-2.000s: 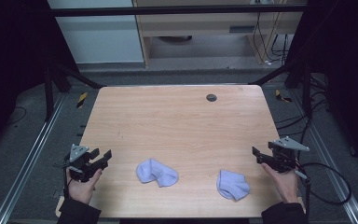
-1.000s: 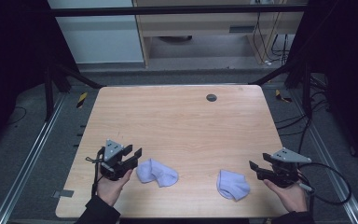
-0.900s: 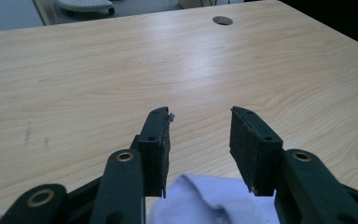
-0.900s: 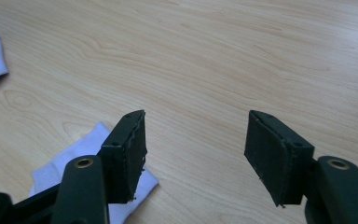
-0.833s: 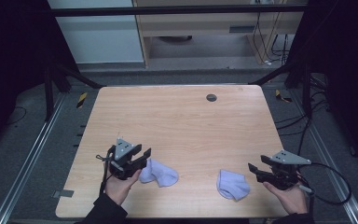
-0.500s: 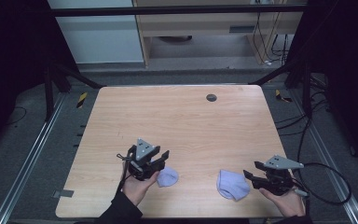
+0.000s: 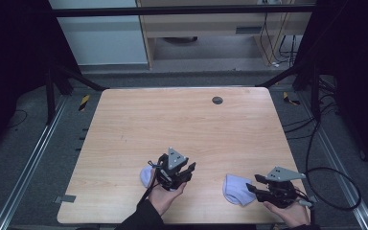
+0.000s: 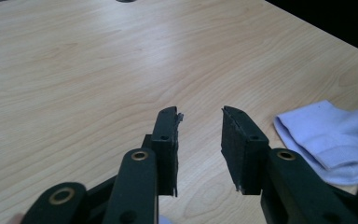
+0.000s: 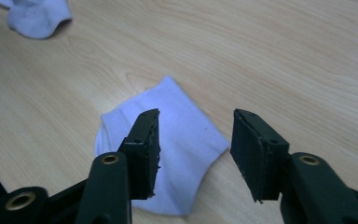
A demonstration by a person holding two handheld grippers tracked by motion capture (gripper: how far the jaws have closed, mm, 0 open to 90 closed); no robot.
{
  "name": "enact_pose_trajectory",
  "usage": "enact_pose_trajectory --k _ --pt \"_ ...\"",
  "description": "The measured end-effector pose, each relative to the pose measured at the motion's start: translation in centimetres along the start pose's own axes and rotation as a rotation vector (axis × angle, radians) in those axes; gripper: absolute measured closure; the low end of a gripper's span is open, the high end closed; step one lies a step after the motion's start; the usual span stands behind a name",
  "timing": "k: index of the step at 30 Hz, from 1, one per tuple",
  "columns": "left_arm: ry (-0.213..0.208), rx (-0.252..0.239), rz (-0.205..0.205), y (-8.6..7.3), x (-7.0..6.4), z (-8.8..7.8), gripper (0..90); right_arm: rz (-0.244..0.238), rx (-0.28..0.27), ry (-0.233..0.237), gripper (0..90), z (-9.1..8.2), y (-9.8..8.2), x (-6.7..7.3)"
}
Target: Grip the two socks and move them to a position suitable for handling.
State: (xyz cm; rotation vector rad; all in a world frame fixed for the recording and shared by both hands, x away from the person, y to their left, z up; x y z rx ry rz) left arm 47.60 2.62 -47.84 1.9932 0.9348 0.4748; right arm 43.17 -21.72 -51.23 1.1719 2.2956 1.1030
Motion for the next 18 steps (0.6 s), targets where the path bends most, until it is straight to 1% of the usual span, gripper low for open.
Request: enact_pose_trajectory --k 1,4,6,7,9,11,13,18 --pt "-0.004 0.008 0.011 -0.1 -0.3 0.2 67.2 -0.001 0.009 0.002 55.7 0.0 -0.2 0.0" --pt "-0.009 0.020 0.025 -0.3 -0.7 0.5 67.3 0.001 0.030 0.005 61.3 -0.1 -0.7 -0.1" --pt "-0.012 0.023 0.029 -0.5 -0.8 0.6 67.4 0.000 0.034 0.015 64.4 -0.1 -1.0 -0.1" --pt "-0.013 0.026 0.031 -0.6 -0.9 0.7 67.9 -0.006 0.045 0.027 66.9 0.0 -1.4 0.1" --pt "-0.015 0.025 0.030 -0.7 -1.1 0.8 68.3 -0.008 0.049 0.030 68.0 0.0 -1.5 0.2" --pt "-0.016 0.034 0.037 -0.9 -1.1 0.9 69.6 -0.018 0.071 0.038 69.0 0.4 -1.8 0.4" --pt "-0.020 0.038 0.038 -1.1 -1.3 1.1 70.0 -0.020 0.071 0.040 69.1 0.6 -1.8 0.5" --pt "-0.027 0.057 0.050 -1.7 -1.8 1.5 70.5 -0.054 0.094 0.036 71.6 1.3 -2.1 0.6"
Point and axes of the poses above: each handheld gripper's, and its own axes: z roughly forward along the jaws, y roughly out of its top, x roughly to its left, the point moved 8 cm from there along z, roughly forward along the jaws, and after that the axes turned 2 degrees about z, right-handed, at the moved point
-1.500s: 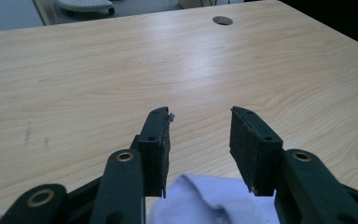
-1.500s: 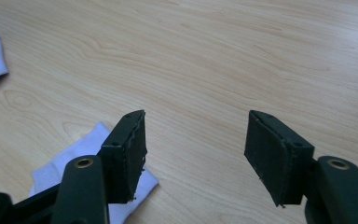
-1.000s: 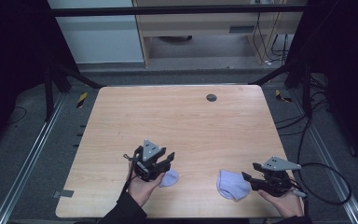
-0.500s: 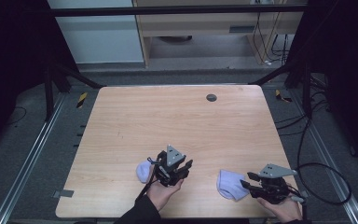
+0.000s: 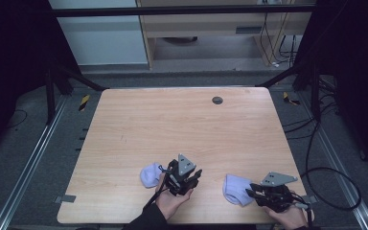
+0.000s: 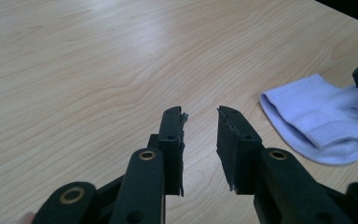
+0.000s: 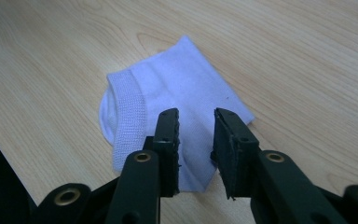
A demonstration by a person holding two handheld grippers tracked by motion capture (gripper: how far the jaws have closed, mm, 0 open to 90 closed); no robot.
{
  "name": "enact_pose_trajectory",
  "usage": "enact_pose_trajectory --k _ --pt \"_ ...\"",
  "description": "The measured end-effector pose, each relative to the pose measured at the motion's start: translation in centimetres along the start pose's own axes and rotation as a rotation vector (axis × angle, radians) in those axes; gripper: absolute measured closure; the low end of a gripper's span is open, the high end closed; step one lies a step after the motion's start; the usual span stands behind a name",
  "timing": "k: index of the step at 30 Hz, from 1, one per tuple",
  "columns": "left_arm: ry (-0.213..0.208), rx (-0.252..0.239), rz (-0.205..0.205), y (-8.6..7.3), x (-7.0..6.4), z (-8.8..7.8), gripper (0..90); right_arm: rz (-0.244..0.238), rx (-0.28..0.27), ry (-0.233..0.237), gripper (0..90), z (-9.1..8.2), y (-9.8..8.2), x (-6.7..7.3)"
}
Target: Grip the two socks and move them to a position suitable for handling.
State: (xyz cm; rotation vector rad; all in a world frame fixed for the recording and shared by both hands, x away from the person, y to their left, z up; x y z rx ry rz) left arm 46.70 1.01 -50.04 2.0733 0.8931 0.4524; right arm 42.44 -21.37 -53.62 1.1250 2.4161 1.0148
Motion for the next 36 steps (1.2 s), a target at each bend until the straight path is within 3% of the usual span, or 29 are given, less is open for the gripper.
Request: enact_pose_trajectory --k 11,16,25,36 --pt "0.006 0.015 -0.007 -0.7 0.3 0.1 69.7 -0.035 0.066 0.022 85.1 1.3 -0.4 0.2" --pt "0.006 0.015 -0.012 -0.9 0.4 0.1 69.2 -0.027 0.056 0.034 87.0 1.2 -0.1 0.3" --pt "-0.007 0.021 -0.011 -1.2 0.0 0.3 67.4 0.078 -0.065 0.042 87.0 0.9 2.6 0.1" --pt "-0.028 0.044 0.004 -1.8 -1.1 1.4 65.4 0.209 -0.104 0.014 86.7 1.7 3.9 -0.9"
Point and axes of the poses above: each handheld gripper's, and its own axes: z roughly forward along the jaws, y roughly out of its top, x roughly to its left, the point moved 8 cm from there along z, roughly forward along the jaws, and after that the axes turned 2 degrees about z, right-handed, at the moved point
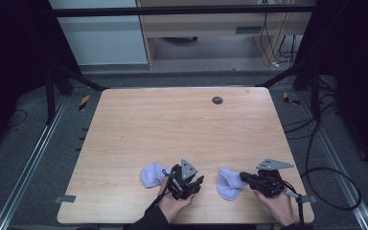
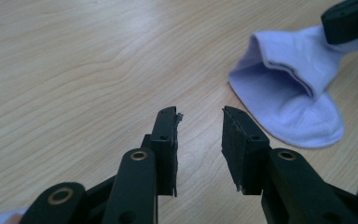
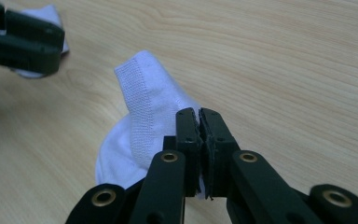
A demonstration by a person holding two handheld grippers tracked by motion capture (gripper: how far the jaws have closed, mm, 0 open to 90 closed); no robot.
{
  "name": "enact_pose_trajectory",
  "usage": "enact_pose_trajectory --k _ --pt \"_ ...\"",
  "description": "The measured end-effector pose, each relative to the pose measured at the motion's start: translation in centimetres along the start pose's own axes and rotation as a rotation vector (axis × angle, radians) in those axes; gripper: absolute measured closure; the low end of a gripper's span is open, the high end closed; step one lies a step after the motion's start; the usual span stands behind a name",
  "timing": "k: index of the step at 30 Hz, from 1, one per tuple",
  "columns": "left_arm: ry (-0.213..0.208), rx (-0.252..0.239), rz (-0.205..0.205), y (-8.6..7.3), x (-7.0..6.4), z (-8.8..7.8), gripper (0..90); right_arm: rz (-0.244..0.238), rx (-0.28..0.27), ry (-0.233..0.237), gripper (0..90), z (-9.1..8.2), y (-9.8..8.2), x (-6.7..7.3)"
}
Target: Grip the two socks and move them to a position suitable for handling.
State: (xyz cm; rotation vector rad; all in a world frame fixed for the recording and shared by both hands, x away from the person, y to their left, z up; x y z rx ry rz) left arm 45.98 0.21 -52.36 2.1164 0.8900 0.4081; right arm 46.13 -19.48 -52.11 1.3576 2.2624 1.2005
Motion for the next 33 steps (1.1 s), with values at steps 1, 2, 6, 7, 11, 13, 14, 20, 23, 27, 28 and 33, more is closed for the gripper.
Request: enact_pose_trajectory --k 1,2,6,7,11,13,14,20,23,27,28,33 --pt "-0.002 0.003 0.004 -0.1 -0.2 0.1 65.3 0.022 -0.001 -0.002 86.6 0.1 0.1 -0.1" --pt "-0.008 0.004 0.007 -0.1 -0.4 0.3 65.2 0.030 -0.001 -0.002 86.5 0.2 0.2 -0.2" --pt "-0.017 0.013 0.025 -0.2 -1.2 0.9 64.0 0.054 0.006 -0.022 86.4 0.9 0.3 -0.7" --pt "-0.017 0.015 0.031 -0.2 -1.4 1.0 63.9 0.066 0.008 -0.026 86.3 1.0 0.4 -0.7" --pt "-0.018 0.025 0.052 -0.4 -1.9 1.8 63.2 0.073 0.012 -0.037 86.1 1.5 0.5 -1.0" --pt "-0.022 0.029 0.049 -0.5 -2.0 2.1 63.2 0.078 0.022 -0.048 86.1 1.8 0.5 -1.2" --pt "-0.020 0.032 0.046 -0.5 -2.0 2.1 63.2 0.078 0.028 -0.054 86.1 2.0 0.4 -1.4" --pt "-0.049 0.016 0.029 0.2 -2.7 2.9 63.2 0.082 0.045 -0.071 86.2 2.5 0.4 -1.7" --pt "-0.053 0.018 0.024 0.4 -2.9 3.2 63.6 0.073 0.051 -0.075 86.3 2.6 0.4 -1.7" --pt "-0.059 0.023 0.027 0.4 -3.2 3.8 63.8 0.076 0.052 -0.077 86.3 2.6 0.4 -1.8" --pt "-0.065 0.023 0.027 0.5 -3.4 4.0 63.8 0.077 0.051 -0.077 86.3 2.6 0.4 -1.8" --pt "-0.090 0.019 0.032 0.7 -4.3 4.4 62.1 0.077 0.054 -0.079 86.3 2.7 0.3 -1.8"
Point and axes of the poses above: each handheld gripper's, and its own axes: z roughly forward along the jaws, y roughly out of its top, x roughly to its left, the point moved 8 cm from there along z, roughly forward along the jaws, and after that the axes turned 2 degrees about z, right-handed, at the moved point
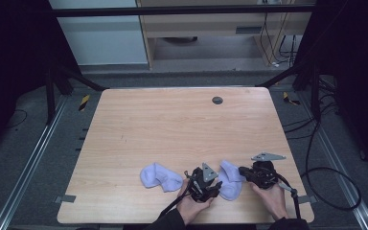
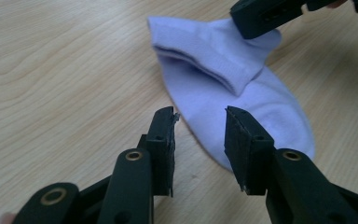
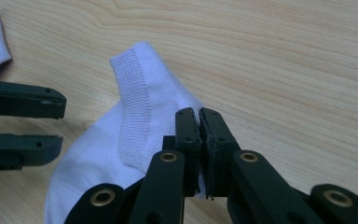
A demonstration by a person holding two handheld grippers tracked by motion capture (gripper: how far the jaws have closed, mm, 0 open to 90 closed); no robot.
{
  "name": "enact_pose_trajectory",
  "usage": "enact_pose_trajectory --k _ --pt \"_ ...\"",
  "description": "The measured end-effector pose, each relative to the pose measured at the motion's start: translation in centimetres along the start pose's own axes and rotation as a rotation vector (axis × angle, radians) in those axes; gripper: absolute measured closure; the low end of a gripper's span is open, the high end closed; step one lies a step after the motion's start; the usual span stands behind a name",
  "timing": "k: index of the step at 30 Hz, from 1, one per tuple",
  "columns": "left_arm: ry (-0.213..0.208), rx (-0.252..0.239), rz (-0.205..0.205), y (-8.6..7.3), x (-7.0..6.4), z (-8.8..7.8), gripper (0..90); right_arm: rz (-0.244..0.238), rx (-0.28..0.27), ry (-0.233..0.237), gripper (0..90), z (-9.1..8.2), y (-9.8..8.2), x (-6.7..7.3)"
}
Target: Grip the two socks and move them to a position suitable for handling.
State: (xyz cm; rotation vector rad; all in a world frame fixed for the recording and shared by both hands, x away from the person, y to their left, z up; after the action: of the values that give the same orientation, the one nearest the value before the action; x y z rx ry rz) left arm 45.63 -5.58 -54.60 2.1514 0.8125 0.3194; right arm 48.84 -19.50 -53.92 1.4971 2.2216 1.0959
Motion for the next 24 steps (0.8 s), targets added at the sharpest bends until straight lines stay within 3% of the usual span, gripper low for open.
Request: enact_pose_trajectory --k 8,15,19,24 --pt "-0.023 0.034 0.042 -0.6 -1.5 0.8 63.8 -0.001 -0.004 -0.004 86.3 0.0 0.0 0.0" --pt "0.006 0.038 0.050 -0.6 -1.5 0.8 75.6 0.011 -0.005 -0.015 86.2 0.5 0.2 -0.4" --pt "0.003 0.044 0.040 -0.7 -1.4 0.8 83.9 0.020 -0.011 -0.031 85.6 0.8 0.6 -0.9" --pt "-0.010 0.048 0.041 -0.6 -1.3 0.8 86.1 0.035 -0.014 -0.054 84.5 1.1 0.9 -1.7"
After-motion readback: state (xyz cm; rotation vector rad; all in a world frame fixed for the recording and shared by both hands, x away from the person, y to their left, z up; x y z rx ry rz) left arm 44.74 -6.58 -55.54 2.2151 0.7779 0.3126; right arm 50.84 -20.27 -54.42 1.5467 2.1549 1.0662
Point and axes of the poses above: each handheld gripper's, and its own axes: z roughly forward along the jaws, y roughly out of its top, x roughly to its left, the point moved 8 cm from there along z, roughly forward along the jaws, and after that the axes turned 2 degrees about z, right-handed, at the moved point
